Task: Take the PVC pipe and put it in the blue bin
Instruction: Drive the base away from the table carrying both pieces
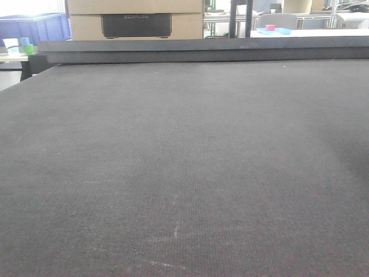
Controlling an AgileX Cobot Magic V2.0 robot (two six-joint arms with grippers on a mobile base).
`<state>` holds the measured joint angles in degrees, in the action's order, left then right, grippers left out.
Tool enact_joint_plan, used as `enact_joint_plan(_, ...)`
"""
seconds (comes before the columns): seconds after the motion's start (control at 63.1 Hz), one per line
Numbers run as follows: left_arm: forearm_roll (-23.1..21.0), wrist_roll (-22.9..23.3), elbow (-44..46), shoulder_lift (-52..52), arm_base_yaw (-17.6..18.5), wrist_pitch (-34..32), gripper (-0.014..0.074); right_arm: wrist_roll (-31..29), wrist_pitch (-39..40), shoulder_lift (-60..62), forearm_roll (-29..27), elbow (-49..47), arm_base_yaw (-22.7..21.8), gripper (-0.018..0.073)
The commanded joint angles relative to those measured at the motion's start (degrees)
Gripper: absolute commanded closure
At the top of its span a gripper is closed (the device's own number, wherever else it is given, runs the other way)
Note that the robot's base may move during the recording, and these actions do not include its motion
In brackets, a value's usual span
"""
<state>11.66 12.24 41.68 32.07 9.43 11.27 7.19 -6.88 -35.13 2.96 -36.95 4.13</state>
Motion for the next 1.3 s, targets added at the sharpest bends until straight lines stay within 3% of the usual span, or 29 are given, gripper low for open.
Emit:
enact_joint_plan(0.0,0.08,0.25,0.03,-0.4,-0.09,-1.48,0.0707,-0.29,1.15,0.42,0.2,-0.02,0.08,0.0727)
enact_joint_plan(1.284,0.08,0.25,0.03,-0.4,-0.09,-1.48,0.0707,-0.29,1.26,0.42,0.2,-0.02,0.08,0.0727)
